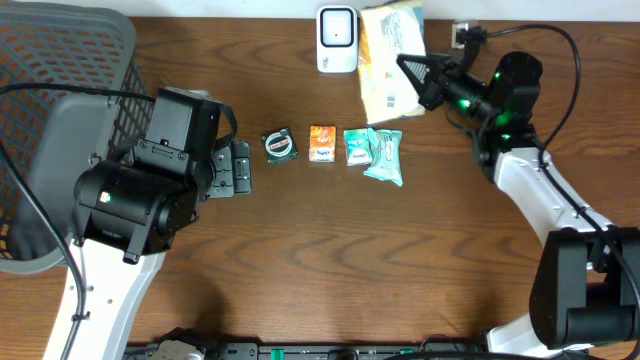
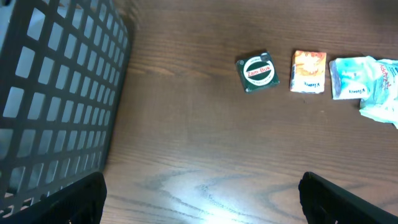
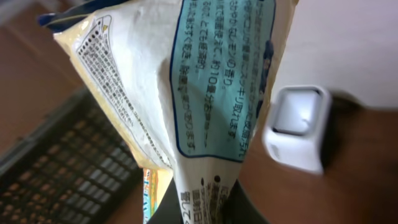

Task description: Scan the item barcode

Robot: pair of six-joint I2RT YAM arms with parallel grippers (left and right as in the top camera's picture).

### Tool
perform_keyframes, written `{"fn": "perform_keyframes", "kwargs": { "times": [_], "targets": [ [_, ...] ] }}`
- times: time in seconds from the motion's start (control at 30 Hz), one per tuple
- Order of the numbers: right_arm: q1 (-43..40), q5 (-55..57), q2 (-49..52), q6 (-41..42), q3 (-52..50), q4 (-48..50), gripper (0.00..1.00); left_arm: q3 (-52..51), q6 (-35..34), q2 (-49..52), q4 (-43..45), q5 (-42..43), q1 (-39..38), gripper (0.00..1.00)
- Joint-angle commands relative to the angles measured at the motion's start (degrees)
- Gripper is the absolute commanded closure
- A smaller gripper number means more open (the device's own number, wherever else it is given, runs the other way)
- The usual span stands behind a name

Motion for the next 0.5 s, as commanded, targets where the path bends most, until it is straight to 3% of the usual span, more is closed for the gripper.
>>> {"fn": "perform_keyframes", "kwargs": {
  "times": [0.0, 0.47],
  "targets": [
    [1.9, -1.03, -1.68, 7.08, 1.03, 5.11, 0.99, 0.46, 0.52, 0.26, -0.2, -0.96, 0.28, 0.02],
    [6.19, -0.57, -1.66, 8.81, 1.03, 6.64, 0.99, 0.46, 0.52, 0.26, -0.2, -0.96, 0.28, 0.02]
  ]
}}
